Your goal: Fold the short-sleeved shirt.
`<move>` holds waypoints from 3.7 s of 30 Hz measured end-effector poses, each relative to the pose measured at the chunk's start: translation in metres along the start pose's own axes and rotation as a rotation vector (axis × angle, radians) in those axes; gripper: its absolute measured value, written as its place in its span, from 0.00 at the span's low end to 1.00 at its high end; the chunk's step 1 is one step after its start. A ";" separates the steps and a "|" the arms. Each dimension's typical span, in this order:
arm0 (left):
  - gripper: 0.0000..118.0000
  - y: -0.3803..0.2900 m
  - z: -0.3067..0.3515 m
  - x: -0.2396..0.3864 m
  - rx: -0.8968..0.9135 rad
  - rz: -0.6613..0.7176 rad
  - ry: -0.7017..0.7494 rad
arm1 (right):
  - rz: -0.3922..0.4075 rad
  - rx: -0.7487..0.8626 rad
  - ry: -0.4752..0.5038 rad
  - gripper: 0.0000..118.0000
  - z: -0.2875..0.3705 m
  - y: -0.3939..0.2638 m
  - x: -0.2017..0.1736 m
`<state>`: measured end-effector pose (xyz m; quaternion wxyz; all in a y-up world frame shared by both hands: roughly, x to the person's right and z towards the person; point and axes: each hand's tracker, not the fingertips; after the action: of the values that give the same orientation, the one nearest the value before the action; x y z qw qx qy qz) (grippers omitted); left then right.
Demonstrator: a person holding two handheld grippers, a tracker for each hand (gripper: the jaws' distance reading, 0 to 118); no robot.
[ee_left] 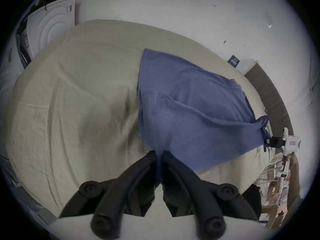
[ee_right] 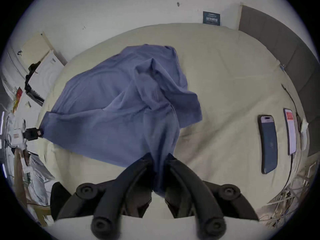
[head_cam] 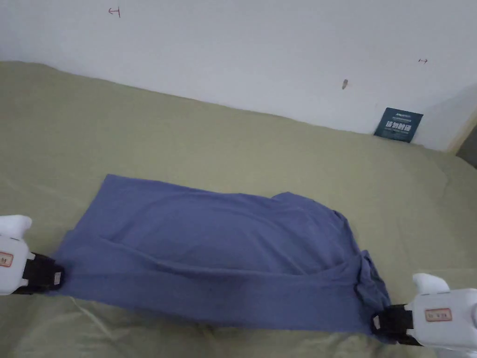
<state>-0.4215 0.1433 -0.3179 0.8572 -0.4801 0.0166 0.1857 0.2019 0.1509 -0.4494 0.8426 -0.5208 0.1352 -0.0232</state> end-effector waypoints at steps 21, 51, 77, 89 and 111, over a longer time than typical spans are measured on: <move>0.06 -0.148 0.019 -0.014 -0.155 0.003 -0.005 | -0.008 -0.146 -0.076 0.09 0.032 -0.156 0.024; 0.01 0.104 -0.078 0.043 -0.099 -0.075 0.074 | 0.045 0.008 -0.041 0.00 -0.026 0.055 -0.064; 0.04 0.132 -0.139 0.039 -0.175 -0.031 0.111 | 0.000 -0.251 -0.179 0.64 -0.140 0.155 0.003; 0.04 0.125 -0.074 0.049 -0.142 -0.081 0.056 | 0.030 -0.063 -0.125 0.01 -0.036 0.127 -0.006; 0.04 -0.117 0.033 0.005 -0.205 -0.023 0.016 | -0.062 -0.176 -0.081 0.01 0.056 -0.123 0.036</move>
<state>-0.3830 0.1168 -0.2057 0.8055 -0.5668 -0.0010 0.1729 0.2628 0.1368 -0.3241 0.7973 -0.5972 0.0862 -0.0162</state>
